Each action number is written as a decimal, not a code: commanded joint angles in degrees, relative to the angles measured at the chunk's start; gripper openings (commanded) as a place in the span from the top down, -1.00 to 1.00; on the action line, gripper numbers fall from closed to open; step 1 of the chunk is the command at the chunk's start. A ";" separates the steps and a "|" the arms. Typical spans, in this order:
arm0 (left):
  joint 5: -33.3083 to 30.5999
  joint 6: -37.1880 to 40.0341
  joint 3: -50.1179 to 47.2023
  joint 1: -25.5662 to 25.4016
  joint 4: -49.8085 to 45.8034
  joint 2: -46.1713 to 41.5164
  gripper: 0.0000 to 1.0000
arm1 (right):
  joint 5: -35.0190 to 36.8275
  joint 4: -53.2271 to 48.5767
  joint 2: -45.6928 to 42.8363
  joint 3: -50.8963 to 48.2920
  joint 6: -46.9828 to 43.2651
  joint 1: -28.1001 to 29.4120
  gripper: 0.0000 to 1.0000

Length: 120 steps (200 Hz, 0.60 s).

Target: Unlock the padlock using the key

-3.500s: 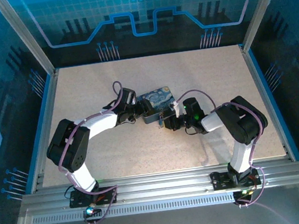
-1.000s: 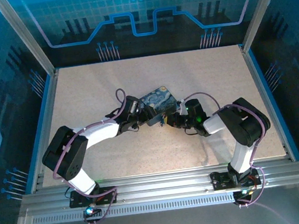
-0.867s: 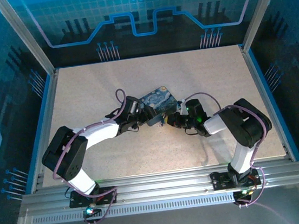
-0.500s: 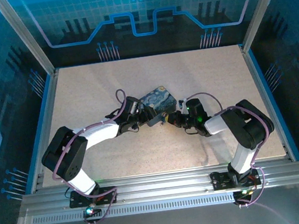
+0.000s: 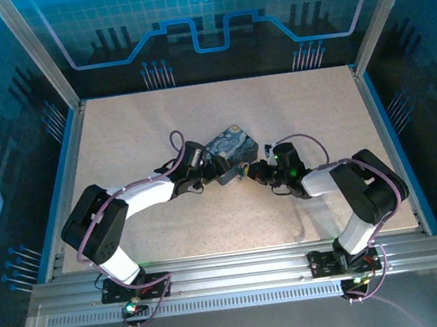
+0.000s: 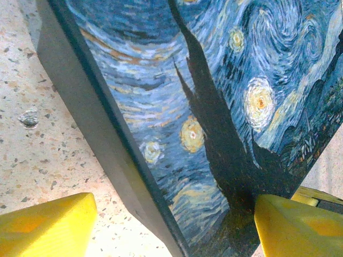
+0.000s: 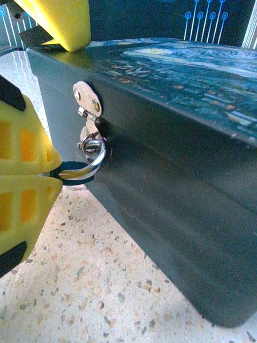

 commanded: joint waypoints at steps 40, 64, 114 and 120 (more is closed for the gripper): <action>-0.42 0.52 -1.41 -0.29 -2.66 -0.21 -0.59 | 0.70 -0.45 0.58 1.39 0.71 -1.04 1.00; -0.17 0.69 -1.17 -0.27 -2.67 0.37 -0.59 | 0.87 -2.48 1.00 2.37 0.32 -0.99 1.00; -1.10 1.04 -1.01 -1.19 -2.78 0.86 -0.59 | 1.97 -8.69 1.26 5.60 -0.74 -0.66 1.00; -1.24 1.19 -1.04 -1.17 -2.77 0.86 -0.59 | 2.34 -9.29 1.26 5.88 -0.79 -0.67 1.00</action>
